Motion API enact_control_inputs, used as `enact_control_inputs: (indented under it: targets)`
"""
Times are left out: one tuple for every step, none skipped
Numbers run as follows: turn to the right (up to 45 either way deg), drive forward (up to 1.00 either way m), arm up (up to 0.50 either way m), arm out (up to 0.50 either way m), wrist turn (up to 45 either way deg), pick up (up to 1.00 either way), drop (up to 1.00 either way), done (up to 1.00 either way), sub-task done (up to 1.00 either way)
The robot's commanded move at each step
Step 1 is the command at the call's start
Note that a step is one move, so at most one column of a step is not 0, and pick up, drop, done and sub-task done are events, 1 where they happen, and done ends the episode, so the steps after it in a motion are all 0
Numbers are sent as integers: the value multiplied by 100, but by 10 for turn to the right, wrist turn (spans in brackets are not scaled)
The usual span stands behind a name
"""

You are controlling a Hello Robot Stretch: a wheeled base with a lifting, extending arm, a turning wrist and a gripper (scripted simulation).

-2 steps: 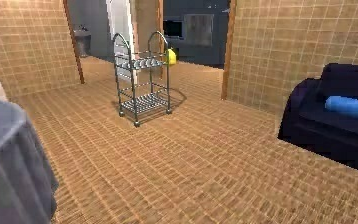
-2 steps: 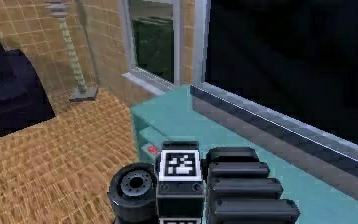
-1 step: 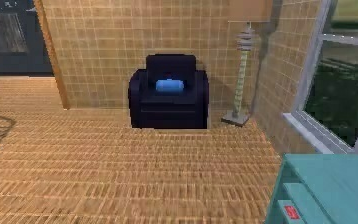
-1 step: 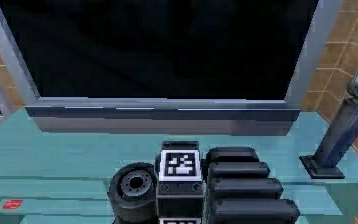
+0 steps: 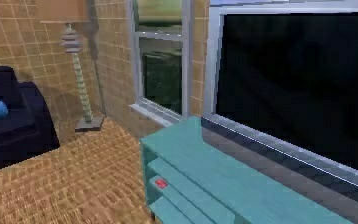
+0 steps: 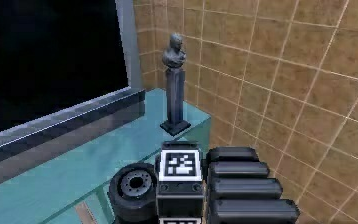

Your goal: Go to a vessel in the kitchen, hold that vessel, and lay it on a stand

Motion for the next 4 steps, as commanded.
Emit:
enact_control_inputs:
  targets:
    - [450,0,0,0,0,0,0,0,0]
    - [420,0,0,0,0,0,0,0,0]
    - [30,0,0,0,0,0,0,0,0]
    - [-450,0,0,0,0,0,0,0,0]
